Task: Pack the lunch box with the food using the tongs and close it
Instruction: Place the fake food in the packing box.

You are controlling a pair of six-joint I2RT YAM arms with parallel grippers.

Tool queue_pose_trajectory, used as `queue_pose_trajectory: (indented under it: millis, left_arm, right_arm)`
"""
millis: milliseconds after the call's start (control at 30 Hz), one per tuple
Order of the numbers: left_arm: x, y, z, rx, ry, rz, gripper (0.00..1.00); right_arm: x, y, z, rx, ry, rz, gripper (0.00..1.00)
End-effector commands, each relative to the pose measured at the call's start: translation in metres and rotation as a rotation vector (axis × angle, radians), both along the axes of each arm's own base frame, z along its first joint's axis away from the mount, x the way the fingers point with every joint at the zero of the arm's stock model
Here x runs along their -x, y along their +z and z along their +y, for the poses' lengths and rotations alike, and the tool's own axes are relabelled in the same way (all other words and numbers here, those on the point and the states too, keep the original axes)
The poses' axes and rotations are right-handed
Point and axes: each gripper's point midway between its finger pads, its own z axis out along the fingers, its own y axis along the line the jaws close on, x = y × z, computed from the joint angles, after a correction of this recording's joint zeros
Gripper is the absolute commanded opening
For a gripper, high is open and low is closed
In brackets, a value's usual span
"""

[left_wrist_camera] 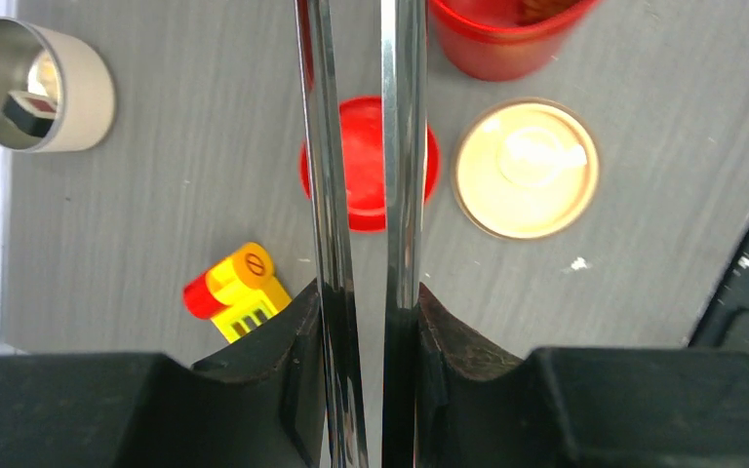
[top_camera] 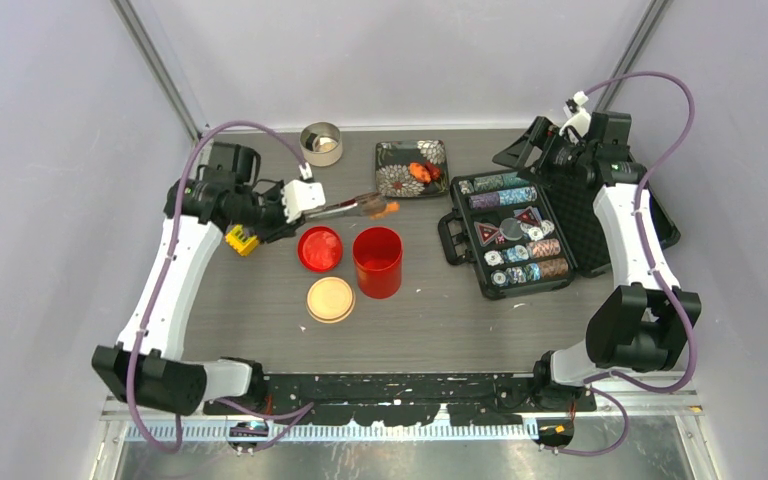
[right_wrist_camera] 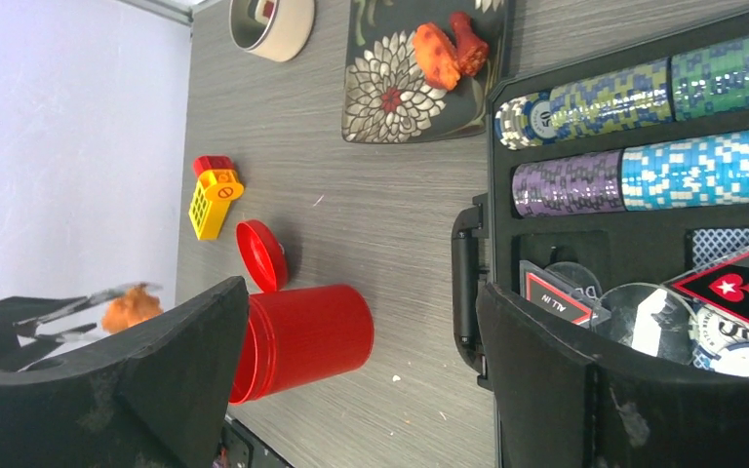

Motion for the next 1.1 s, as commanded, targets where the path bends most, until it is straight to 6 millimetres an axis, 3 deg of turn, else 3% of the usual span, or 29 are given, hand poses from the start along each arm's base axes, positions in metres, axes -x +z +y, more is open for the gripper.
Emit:
queue_pose_trajectory:
  millis: [0, 133, 567, 1067]
  left_arm:
    - [0.045, -0.002, 0.001, -0.003, -0.089, 0.014, 0.2]
    - [0.054, -0.011, 0.007, -0.033, -0.081, 0.022, 0.2]
    - [0.054, -0.027, 0.015, -0.114, -0.066, 0.034, 0.26]
    - [0.048, -0.024, 0.004, -0.119, -0.068, 0.034, 0.49]
  right_arm:
    - [0.0, 0.013, 0.011, 0.018, 0.051, -0.054, 0.91]
    - [0.0, 0.015, 0.018, 0.013, 0.066, -0.056, 0.92]
    - [0.005, 0.015, 0.024, 0.013, 0.082, -0.058, 0.92]
    - [0.007, 0.015, 0.023, 0.026, 0.082, -0.059, 0.92]
